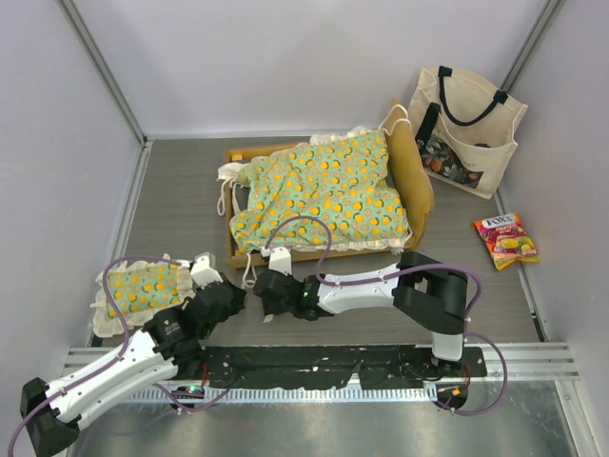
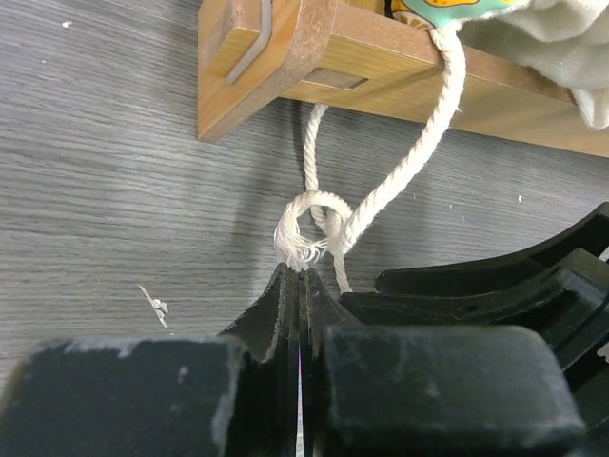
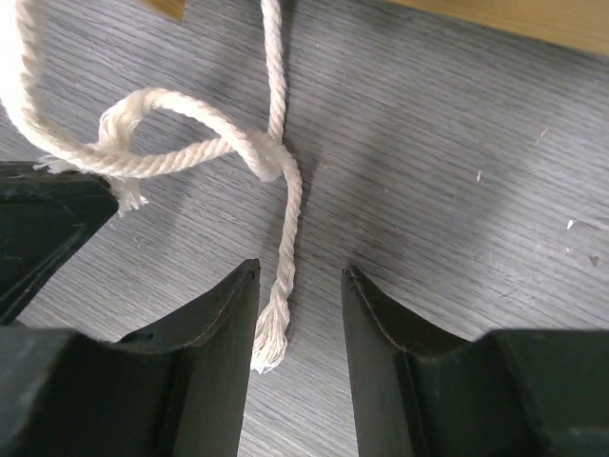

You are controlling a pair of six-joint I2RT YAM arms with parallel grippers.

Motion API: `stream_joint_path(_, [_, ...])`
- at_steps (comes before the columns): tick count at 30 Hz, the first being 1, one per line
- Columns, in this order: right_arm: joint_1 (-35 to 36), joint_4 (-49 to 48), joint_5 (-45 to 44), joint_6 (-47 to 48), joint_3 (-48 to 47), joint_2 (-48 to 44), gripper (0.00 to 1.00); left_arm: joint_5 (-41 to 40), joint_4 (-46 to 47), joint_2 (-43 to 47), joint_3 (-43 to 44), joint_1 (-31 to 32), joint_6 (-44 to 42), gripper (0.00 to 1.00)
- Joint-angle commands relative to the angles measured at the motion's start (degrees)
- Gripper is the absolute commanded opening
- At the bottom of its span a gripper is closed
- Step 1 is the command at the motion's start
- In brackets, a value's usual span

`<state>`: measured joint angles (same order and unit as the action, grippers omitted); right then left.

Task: Set up the pet bed

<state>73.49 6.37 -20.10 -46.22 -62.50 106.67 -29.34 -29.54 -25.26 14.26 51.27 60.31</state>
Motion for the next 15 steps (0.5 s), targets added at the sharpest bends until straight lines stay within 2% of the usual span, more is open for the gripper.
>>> stream_joint_path(1, [0.9,4.7,-4.6,2.6,-3.1,1.7,0.45,-2.0,-1.7,-0.3,1.8,0.2,3.3,0.0])
stream_joint_path(7, [2.5,8.0,-6.8,3.5,-5.8,4.6,0.37,-2.8,-4.4,-2.6,1.6,0.2,7.5,0.0])
stream_joint_path(13, [3.2,9.4,-7.2,4.6,-6.8,6.4,0.22,-2.3,-3.8,-10.7,2.4,0.1,10.3,0.0])
stream_joint_path(15, [3.1,9.4,-7.2,4.8,-6.8,6.3,0.12,-2.9,-3.7,-13.0,2.9,0.1,10.5,0.0])
